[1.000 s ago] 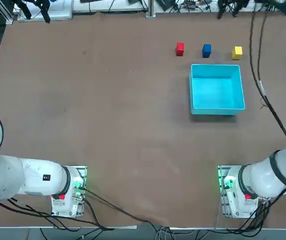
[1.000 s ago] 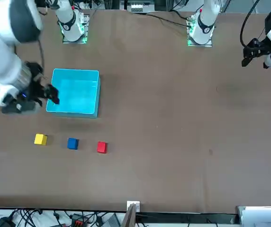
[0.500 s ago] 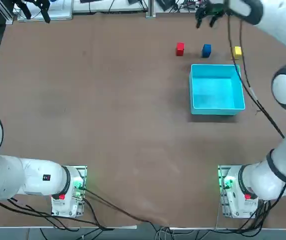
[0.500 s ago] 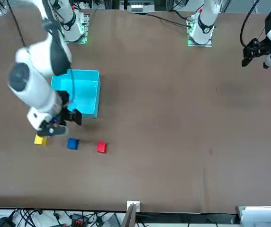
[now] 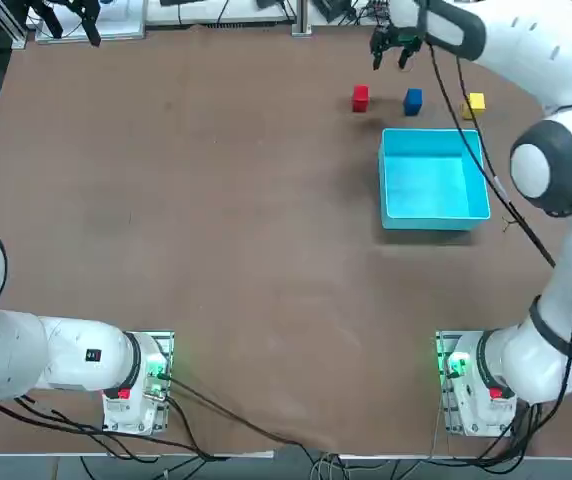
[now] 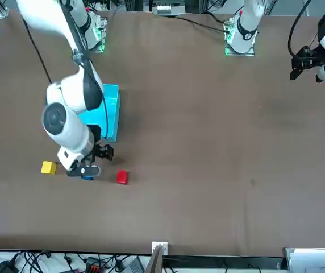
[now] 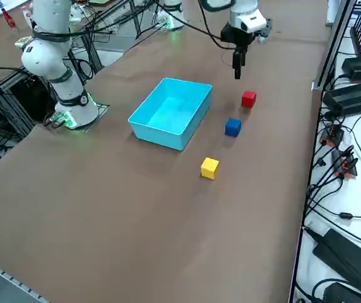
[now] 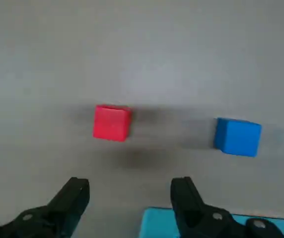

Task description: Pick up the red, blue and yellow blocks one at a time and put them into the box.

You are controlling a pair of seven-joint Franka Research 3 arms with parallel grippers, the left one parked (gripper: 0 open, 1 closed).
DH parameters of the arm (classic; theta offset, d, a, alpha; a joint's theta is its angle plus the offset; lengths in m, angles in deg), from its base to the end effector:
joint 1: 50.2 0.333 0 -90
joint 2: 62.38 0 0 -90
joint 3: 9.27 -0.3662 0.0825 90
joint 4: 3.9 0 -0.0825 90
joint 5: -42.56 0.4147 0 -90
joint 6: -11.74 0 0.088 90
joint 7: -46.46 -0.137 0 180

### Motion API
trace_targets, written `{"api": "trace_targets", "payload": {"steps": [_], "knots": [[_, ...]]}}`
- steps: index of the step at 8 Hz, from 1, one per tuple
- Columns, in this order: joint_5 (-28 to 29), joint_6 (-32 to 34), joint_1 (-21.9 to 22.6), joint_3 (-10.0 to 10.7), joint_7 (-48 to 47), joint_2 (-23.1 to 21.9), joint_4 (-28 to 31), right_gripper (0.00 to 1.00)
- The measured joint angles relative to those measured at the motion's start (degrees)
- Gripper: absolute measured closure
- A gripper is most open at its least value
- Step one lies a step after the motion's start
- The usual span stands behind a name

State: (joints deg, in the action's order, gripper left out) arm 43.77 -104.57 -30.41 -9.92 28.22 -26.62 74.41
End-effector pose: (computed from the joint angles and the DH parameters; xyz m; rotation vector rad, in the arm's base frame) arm 0.7370 0.2746 0.3547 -3.1038 -0.0421 -0.0441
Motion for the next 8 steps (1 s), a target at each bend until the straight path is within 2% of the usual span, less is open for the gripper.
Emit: {"api": "trace_targets", "payload": {"steps": [4, 8], "knots": [[-0.05, -8.54, 2.14, 0.09, -3.33, 7.91, -3.29, 0.00], [-5.39, -9.36, 3.72, 0.39, -3.67, 12.30, -5.49, 0.00]]}}
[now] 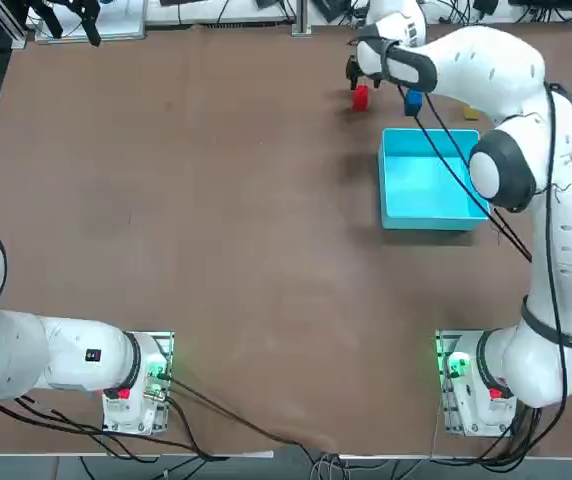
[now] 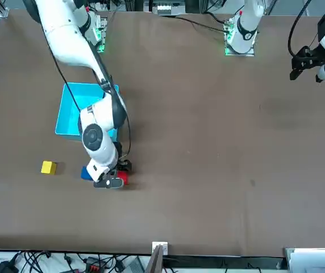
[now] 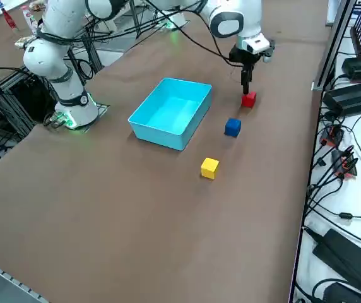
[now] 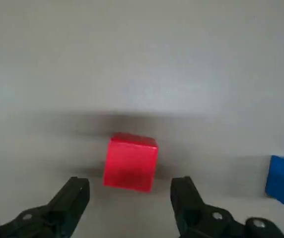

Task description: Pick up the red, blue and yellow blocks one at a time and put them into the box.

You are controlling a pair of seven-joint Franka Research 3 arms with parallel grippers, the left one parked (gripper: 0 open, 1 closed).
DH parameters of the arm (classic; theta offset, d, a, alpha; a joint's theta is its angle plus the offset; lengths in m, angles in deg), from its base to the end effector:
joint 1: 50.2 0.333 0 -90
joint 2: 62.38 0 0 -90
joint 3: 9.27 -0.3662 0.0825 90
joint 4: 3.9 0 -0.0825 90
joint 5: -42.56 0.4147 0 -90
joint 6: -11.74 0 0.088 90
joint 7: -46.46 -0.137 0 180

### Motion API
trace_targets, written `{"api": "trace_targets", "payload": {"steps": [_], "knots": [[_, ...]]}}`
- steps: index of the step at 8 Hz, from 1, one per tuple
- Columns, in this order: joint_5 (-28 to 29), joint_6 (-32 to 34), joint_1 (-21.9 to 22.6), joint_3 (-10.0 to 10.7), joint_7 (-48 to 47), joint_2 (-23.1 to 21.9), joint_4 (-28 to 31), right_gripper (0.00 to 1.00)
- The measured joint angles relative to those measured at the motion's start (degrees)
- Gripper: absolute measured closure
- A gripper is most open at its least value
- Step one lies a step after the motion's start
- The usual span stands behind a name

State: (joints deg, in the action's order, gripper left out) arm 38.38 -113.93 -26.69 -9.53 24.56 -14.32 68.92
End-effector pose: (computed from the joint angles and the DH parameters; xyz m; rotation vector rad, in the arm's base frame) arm 0.7572 0.3277 0.2453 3.1150 0.1107 0.1551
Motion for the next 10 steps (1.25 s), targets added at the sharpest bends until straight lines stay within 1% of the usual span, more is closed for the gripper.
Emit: {"api": "trace_targets", "payload": {"steps": [2, 6, 10], "knots": [[-1.63, -0.26, 0.04, 0.06, 0.00, 2.05, -1.66, 0.00], [-1.69, -0.46, 0.31, 0.06, -0.49, 4.87, -5.44, 0.00], [-1.69, -1.14, 0.35, 0.06, -0.79, 6.75, -6.15, 0.00]]}}
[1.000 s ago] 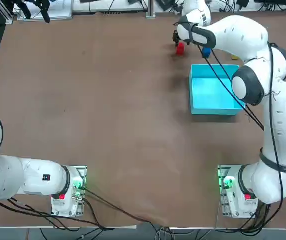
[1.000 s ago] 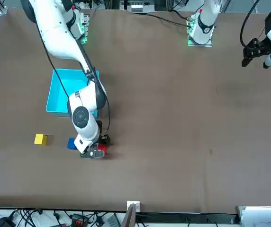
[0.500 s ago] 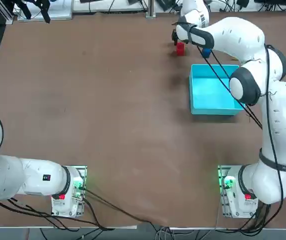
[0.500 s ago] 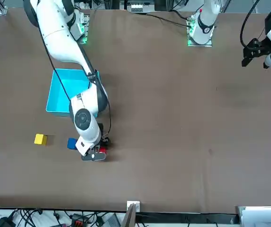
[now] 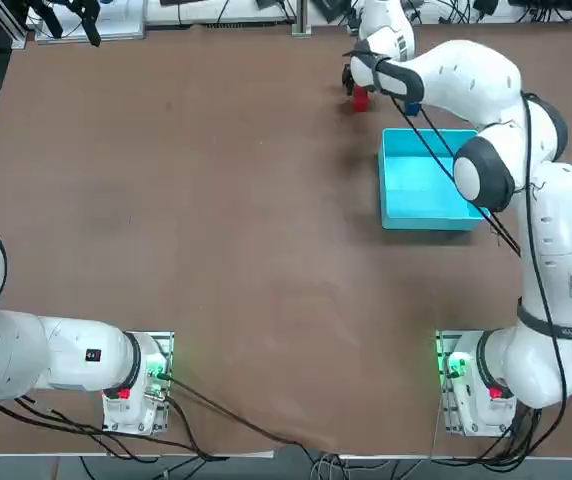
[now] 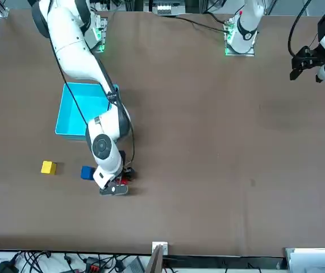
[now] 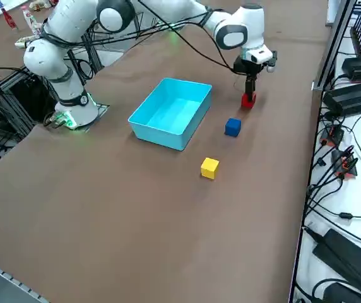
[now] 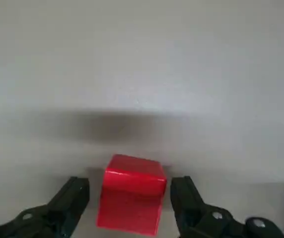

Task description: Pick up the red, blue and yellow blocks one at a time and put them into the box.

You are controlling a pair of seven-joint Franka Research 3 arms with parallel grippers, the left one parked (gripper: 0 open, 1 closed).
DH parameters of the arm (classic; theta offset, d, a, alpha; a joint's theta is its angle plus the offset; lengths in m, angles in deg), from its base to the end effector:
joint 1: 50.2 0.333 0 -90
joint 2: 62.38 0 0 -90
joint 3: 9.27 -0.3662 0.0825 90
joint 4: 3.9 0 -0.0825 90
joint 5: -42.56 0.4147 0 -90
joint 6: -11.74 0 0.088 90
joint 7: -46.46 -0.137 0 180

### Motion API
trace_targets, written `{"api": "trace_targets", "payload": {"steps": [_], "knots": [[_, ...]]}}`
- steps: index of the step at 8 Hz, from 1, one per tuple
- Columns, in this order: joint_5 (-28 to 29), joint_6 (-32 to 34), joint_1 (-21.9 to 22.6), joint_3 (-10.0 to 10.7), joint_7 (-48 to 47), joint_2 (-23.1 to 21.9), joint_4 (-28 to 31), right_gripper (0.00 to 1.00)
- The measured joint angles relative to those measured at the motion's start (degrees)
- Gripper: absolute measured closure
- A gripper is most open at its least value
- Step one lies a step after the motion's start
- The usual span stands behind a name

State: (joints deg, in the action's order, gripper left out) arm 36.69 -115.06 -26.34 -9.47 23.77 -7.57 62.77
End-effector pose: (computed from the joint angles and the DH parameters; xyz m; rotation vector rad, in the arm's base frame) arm 0.7734 0.3380 0.2024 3.0953 0.1237 0.1826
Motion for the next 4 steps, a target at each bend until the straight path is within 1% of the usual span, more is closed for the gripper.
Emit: {"api": "trace_targets", "payload": {"steps": [3, 4], "knots": [[0.01, 0.01, -0.02, 0.11, -0.11, 0.59, 0.00, 0.00], [0.02, 0.01, -0.03, 0.12, -0.31, 0.77, 0.00, 0.03]]}}
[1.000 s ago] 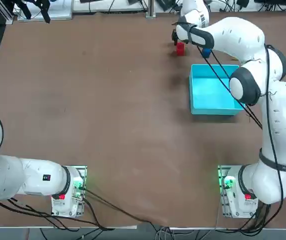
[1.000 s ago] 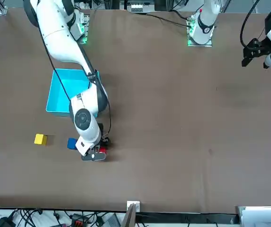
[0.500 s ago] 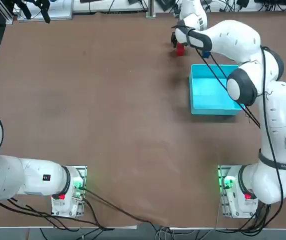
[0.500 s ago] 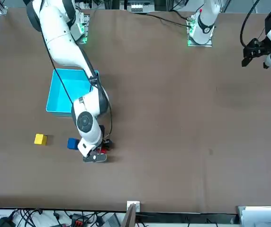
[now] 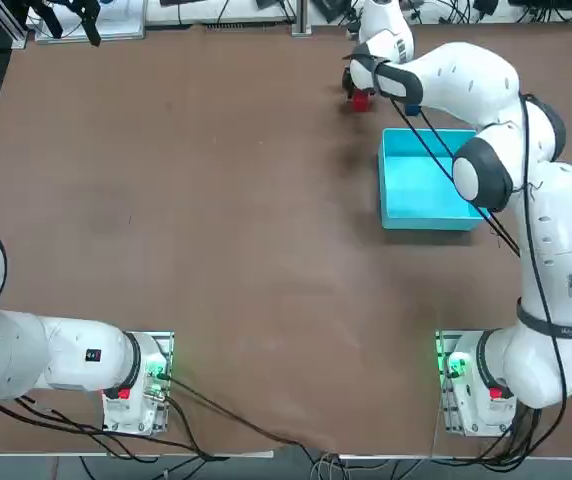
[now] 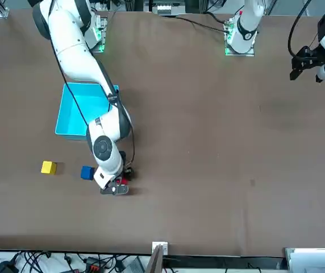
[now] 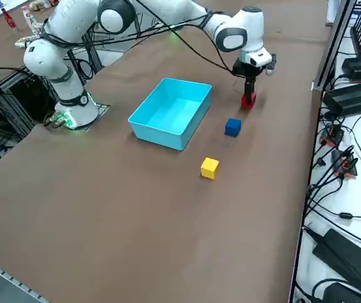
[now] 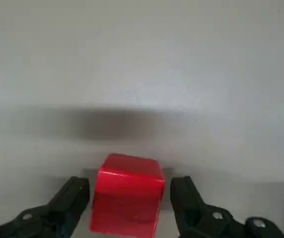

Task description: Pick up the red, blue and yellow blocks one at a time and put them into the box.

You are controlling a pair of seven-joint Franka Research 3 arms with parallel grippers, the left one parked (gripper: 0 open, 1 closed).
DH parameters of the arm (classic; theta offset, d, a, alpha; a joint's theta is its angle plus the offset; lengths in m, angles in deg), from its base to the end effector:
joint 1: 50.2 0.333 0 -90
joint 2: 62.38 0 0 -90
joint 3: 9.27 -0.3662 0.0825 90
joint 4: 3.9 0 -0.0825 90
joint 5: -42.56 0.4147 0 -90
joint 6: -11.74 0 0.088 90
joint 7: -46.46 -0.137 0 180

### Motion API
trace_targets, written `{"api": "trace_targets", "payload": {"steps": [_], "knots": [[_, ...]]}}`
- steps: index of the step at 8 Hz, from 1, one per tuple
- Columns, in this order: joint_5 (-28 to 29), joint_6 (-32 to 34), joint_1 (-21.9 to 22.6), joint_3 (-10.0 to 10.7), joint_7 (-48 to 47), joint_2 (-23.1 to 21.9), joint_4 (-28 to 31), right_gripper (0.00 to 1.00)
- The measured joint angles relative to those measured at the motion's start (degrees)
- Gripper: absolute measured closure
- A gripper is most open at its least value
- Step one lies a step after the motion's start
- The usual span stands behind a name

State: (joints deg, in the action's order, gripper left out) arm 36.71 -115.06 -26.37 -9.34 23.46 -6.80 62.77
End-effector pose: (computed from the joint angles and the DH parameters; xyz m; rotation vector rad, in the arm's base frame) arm 0.7725 0.3356 0.1911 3.0905 0.1130 0.1639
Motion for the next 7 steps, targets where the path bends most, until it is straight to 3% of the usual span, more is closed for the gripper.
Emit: {"api": "trace_targets", "payload": {"steps": [1, 3, 7], "knots": [[0.02, 0.00, -0.05, 0.03, -0.31, 0.18, 0.00, 0.03], [1.70, -0.03, -0.11, 0.05, -4.94, 0.23, -0.15, 0.30], [2.63, 2.65, -0.31, 0.11, -11.25, -1.89, -0.62, 0.30]]}}
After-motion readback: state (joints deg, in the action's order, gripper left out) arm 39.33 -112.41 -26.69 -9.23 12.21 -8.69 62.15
